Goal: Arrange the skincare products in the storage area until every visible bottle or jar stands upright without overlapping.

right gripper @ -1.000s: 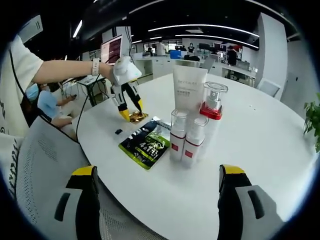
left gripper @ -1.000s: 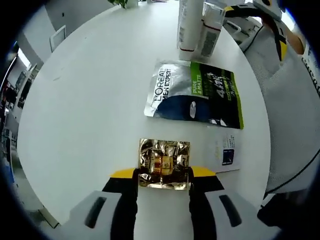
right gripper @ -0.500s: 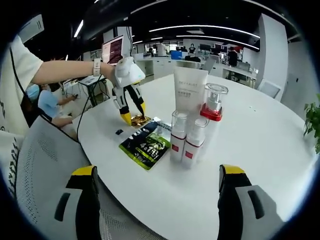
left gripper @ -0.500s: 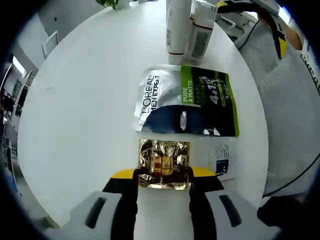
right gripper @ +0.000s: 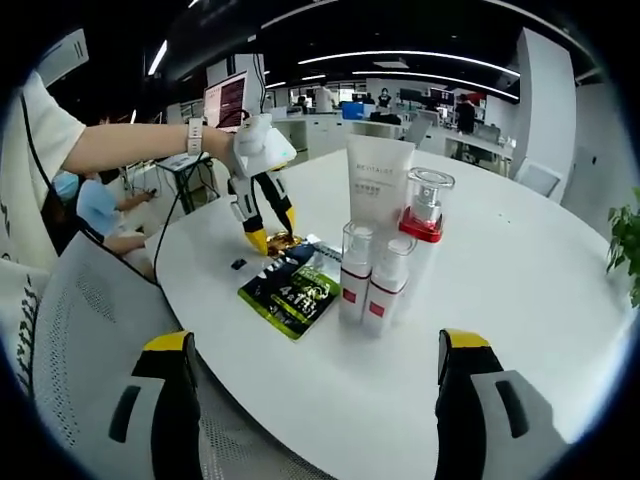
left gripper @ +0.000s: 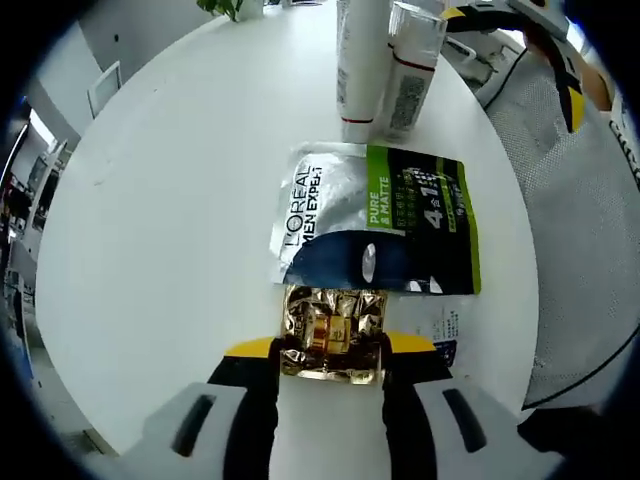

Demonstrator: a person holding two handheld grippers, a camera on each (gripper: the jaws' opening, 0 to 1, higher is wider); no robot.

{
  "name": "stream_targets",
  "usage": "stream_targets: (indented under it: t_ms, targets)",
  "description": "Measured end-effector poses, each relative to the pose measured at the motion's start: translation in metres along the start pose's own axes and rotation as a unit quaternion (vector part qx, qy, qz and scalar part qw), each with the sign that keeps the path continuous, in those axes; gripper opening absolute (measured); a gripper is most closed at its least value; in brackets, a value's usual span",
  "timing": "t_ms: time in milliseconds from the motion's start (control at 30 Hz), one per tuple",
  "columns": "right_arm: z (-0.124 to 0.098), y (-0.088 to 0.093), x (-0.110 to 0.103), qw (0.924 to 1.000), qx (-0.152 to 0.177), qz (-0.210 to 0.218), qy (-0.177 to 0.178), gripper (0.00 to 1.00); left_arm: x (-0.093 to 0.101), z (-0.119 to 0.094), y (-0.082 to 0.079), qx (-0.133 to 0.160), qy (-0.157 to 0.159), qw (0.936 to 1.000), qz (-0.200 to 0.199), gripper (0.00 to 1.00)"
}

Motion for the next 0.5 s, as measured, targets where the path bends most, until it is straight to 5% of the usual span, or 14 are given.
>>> stream_targets:
  t_ms: [500]
  targets:
    - [0.0016, -0.0025, -0.0013, 1.0000, 0.002, -0.002, -0.004, 1.00, -0.0085, -0.0011, -0.0005, -0.002, -0.026, 0.9996, -0.006, 0.39]
Point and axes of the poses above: the point that each gripper's makers call its tool centre point, and the gripper's own axes: z roughly forward along the fingers, x roughly to its right, y roughly out of its underside, the point moved 1 cm from there along -z, roughly backward along the fingers, and after that the axes turned 4 degrees about -y, right-handed, at the moved point
